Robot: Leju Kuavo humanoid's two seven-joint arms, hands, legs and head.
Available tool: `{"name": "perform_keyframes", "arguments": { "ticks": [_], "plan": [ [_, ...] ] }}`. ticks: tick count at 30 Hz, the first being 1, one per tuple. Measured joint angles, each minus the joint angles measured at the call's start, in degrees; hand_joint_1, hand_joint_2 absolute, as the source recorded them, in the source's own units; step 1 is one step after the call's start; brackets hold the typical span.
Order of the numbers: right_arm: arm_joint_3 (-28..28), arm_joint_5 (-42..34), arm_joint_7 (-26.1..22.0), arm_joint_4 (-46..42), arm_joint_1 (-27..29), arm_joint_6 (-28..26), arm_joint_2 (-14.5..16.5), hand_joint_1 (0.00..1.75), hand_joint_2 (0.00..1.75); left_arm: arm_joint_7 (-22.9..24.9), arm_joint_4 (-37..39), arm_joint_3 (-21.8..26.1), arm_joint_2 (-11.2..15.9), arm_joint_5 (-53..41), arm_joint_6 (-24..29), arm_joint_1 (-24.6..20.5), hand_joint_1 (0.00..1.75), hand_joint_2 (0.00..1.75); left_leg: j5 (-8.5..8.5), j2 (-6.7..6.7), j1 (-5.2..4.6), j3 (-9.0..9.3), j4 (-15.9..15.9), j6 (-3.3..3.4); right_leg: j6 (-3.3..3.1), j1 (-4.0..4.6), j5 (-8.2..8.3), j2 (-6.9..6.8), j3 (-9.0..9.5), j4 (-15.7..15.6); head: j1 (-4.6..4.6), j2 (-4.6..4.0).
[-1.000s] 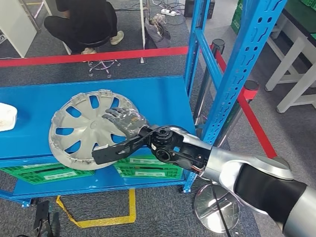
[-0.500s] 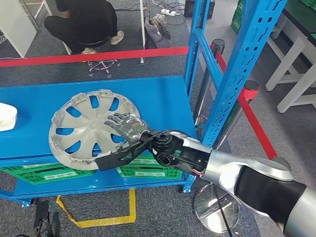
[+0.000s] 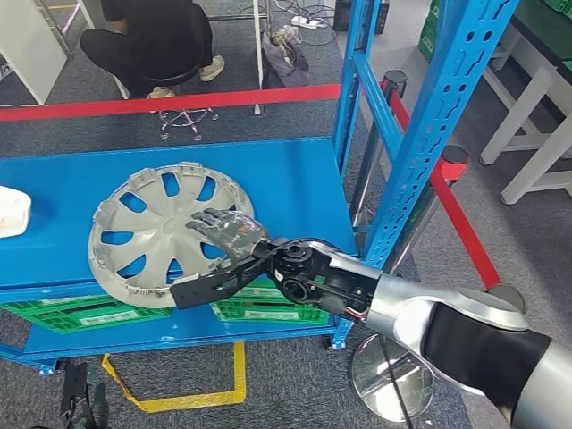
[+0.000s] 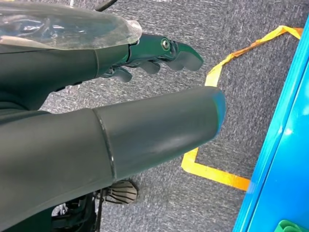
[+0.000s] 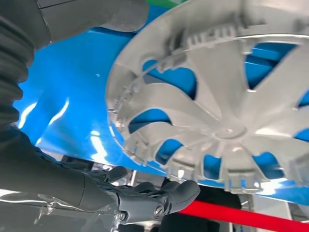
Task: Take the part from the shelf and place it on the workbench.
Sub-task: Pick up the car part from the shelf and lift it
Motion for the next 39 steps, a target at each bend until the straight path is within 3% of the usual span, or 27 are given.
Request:
{"name": "perform_keyframes", "arguments": {
  "ticks": [9, 22, 39],
  "plan": [
    [-0.3, -2.1, -2.7, 2.1, 0.2, -2.1, 3.2, 0.00, 1.75, 0.0, 0.0, -0.4, -0.2, 0.2, 0.4, -0.2, 0.00, 0.00, 0.00, 0.00, 0.01, 0.00, 0.0, 0.00, 0.00, 0.01, 0.00, 0.00, 0.01, 0.0, 0.00, 0.00],
    [-1.5, -4.0, -6.2, 9.4, 0.1, -4.5, 11.2, 0.00, 1.75, 0.0, 0.0, -1.4, -0.6, 0.4, 0.6, -0.5, 0.00, 0.00, 0.00, -0.01, 0.01, 0.00, 0.0, 0.00, 0.00, 0.01, -0.01, -0.03, 0.00, 0.0, 0.01, 0.00],
    [-2.6, -5.0, -7.7, 16.8, -0.1, -4.6, 15.6, 0.00, 1.75, 0.1, 0.0, -2.4, -0.7, 0.3, 0.2, -0.5, 0.00, 0.00, 0.00, -0.01, 0.00, 0.00, 0.0, 0.00, 0.00, 0.00, -0.01, -0.02, 0.00, 0.0, -0.01, 0.00]
  ]
}}
